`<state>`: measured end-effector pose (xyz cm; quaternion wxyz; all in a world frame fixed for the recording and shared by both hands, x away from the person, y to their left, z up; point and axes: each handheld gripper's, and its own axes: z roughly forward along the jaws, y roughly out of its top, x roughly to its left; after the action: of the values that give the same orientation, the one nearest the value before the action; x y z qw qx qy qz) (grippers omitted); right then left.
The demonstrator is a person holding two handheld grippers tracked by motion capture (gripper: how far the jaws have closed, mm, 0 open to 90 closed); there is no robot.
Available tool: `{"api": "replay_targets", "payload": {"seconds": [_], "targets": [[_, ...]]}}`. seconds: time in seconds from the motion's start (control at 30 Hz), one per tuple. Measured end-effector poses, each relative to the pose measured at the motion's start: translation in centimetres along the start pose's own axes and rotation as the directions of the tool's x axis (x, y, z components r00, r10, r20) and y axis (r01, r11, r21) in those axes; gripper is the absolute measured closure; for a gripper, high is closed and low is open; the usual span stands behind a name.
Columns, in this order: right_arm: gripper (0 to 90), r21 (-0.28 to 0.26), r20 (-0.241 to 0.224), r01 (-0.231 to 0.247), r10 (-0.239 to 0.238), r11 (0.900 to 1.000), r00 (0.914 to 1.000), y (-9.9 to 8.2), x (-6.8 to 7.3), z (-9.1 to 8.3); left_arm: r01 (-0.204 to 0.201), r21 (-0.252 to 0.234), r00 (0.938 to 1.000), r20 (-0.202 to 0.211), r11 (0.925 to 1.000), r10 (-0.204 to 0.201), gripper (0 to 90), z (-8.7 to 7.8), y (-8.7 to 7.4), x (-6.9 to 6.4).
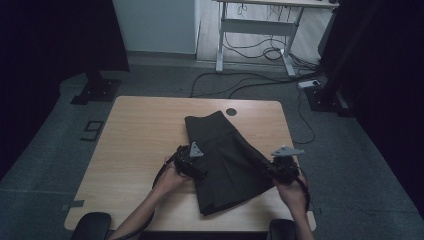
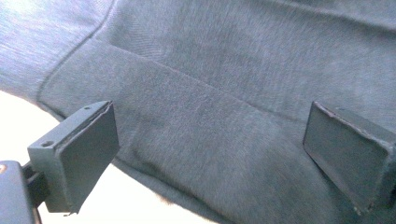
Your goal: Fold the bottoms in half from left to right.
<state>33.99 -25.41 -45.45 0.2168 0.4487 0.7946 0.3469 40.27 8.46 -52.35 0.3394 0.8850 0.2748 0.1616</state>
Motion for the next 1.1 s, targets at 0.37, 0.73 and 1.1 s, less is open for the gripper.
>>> {"api": "replay_targets", "payload": {"seconds": [0.37, 0.73, 1.1], "targets": [[32.1, -0.039, 0.111, -0.126, 0.129, 0.9913, 0.9854, -1.4, -5.1, 0.5, 0.051, -0.025, 0.9981, 0.036, 0.9984, -0.05, 0.0, -1.9, 0.0, -1.2], [25.7, 0.133, 0.115, -0.139, 0.124, 0.9813, 0.9857, -4.5, -5.3, 7.4, 0.051, 0.034, 0.9974, 0.048, 0.9981, -0.053, 0.0, -0.2, -1.6, -3.3], [30.4, 0.155, 0.043, -0.098, 0.092, 0.9831, 0.9948, -5.5, -3.1, 6.5, 0.076, 0.07, 0.9967, 0.023, 0.9947, -0.078, 0.0, -1.1, -2.9, -1.7]]}}
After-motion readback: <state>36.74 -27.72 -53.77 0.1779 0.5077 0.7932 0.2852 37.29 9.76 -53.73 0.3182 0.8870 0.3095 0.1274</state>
